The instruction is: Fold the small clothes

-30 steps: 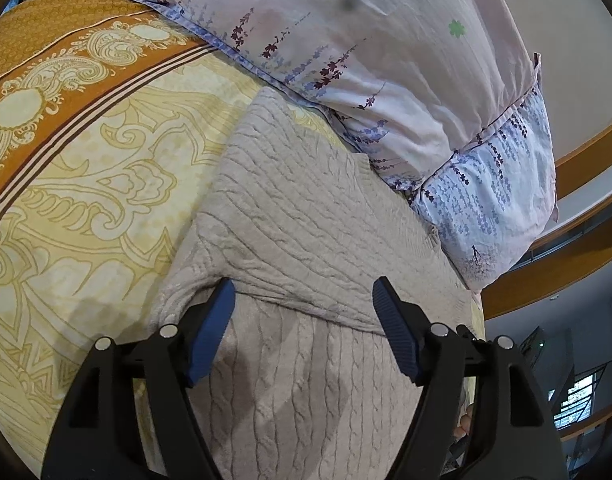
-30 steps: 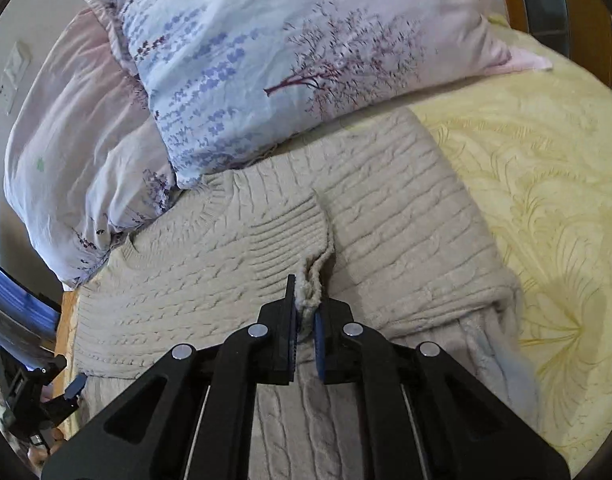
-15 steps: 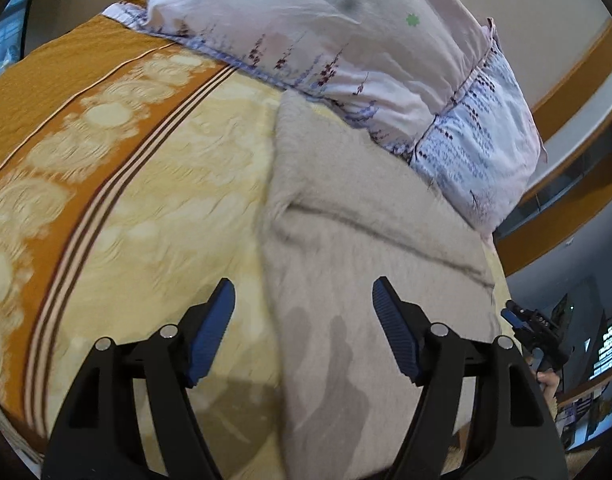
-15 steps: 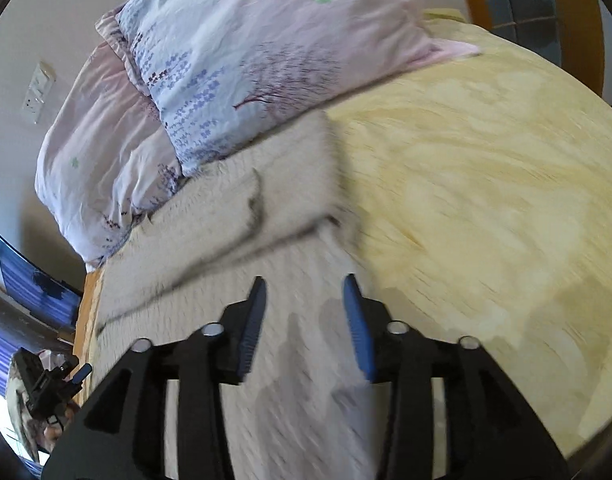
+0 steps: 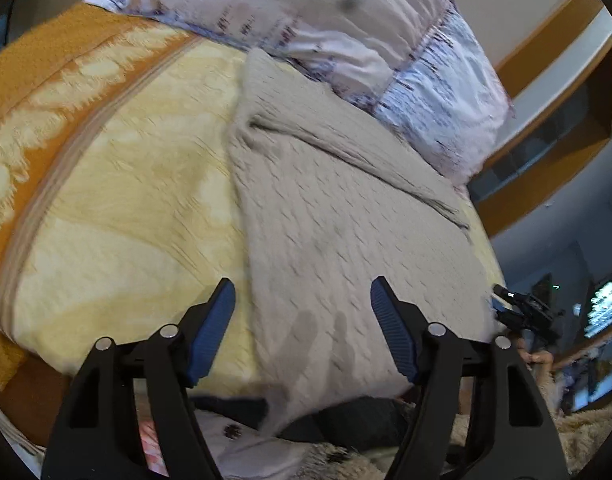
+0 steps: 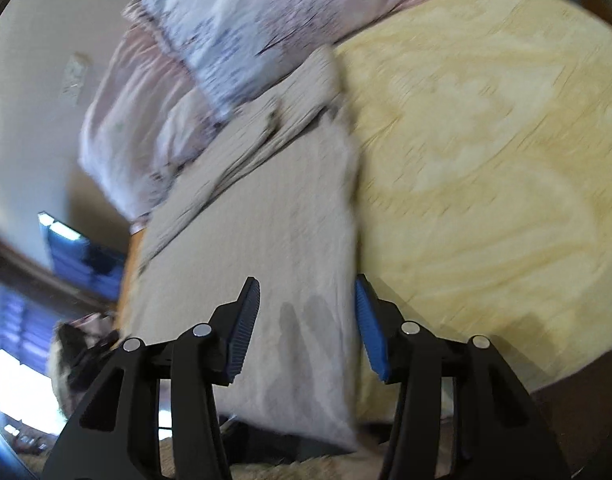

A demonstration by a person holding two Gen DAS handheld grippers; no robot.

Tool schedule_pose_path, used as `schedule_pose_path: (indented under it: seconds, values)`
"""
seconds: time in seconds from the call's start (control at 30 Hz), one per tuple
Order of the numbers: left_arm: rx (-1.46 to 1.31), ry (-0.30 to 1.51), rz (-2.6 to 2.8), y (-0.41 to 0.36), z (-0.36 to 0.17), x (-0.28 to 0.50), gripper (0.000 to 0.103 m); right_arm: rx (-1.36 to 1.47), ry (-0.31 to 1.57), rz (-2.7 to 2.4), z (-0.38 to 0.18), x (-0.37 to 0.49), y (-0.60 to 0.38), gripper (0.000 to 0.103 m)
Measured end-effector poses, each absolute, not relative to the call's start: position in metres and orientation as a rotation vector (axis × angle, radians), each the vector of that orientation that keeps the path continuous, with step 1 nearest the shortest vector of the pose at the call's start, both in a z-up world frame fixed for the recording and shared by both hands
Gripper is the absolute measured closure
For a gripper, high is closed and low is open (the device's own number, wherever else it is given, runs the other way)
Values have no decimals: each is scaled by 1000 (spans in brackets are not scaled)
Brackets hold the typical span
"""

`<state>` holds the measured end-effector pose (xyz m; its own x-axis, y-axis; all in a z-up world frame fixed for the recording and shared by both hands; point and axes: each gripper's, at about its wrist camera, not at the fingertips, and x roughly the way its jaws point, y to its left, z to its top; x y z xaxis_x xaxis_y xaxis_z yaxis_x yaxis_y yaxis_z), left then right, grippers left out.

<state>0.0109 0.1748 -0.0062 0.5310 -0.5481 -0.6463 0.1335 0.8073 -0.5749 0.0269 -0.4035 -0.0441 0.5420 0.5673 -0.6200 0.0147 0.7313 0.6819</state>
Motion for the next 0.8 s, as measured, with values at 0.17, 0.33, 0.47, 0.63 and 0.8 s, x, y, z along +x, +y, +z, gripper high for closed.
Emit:
schedule_pose_path:
  seconds: [0.17, 0.33, 0.47, 0.63, 0.8]
  values:
    - [-524, 937, -495, 165, -11, -12, 50, 728, 973, 484, -50, 7, -395, 58]
    - [-567, 937, -558, 166, -17, -30, 58, 728, 984, 554, -50, -12, -395, 58]
    - [-588, 965, -604, 164, -25, -38, 62, 701, 995, 592, -50, -26, -393, 59]
    - [-562, 1008, -637, 153, -36, -42, 65, 626, 1079, 569, -61, -30, -382, 59]
    - [-564, 1023, -658, 149, -40, -39, 72, 605, 1107, 591, -72, -26, -371, 75]
